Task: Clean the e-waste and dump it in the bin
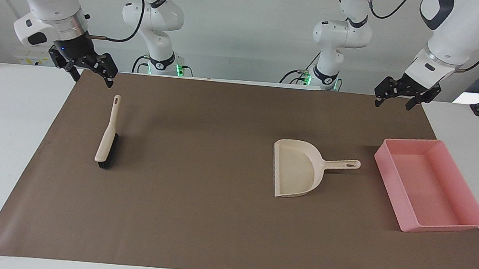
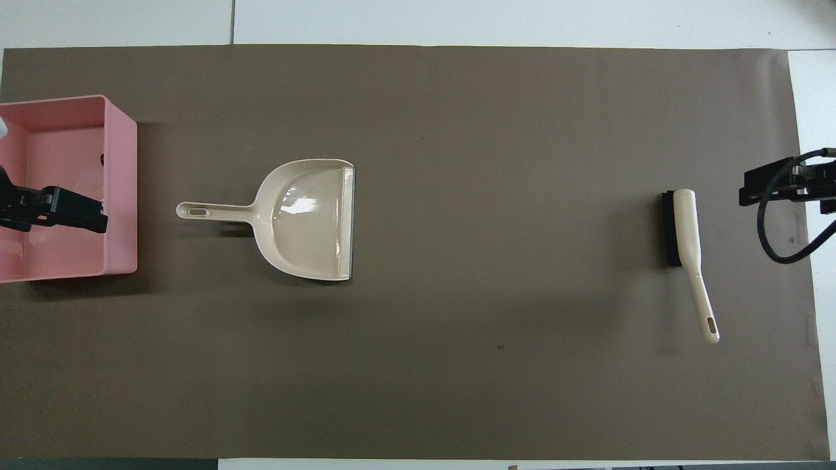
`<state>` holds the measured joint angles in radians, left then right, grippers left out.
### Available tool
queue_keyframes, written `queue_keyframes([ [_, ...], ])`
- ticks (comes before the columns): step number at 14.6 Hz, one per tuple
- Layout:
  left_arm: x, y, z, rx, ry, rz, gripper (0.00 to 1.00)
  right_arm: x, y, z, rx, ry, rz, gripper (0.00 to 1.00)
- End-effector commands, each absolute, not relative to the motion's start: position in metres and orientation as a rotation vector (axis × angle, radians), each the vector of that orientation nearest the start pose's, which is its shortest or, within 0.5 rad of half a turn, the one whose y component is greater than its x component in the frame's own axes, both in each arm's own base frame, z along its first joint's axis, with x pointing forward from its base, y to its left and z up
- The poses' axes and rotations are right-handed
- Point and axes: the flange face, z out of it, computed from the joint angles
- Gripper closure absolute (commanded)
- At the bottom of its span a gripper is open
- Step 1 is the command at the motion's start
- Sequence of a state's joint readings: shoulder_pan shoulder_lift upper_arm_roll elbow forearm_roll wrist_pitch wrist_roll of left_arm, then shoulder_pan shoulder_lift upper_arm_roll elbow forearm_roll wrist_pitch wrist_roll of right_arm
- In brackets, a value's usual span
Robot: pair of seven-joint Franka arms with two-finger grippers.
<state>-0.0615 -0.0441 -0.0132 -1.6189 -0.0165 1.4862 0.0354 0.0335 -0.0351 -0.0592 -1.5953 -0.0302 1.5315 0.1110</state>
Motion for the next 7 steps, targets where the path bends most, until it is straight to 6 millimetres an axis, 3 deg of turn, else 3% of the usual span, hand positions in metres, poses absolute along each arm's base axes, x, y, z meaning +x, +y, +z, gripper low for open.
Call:
queue_keyframes([
  [1, 0.5197, -0.0384, 0.6216, -3.133, 0.188, 0.142, 0.00, 0.5356, -0.0190, 0.6308, -3.164, 0.200, 0.035, 0.00],
  [7, 0.5233, -0.0395, 0.6237, -3.135, 0.190, 0.099, 0.00, 0.5356, -0.0190, 0.6308, -3.164, 0.200, 0.035, 0.00],
])
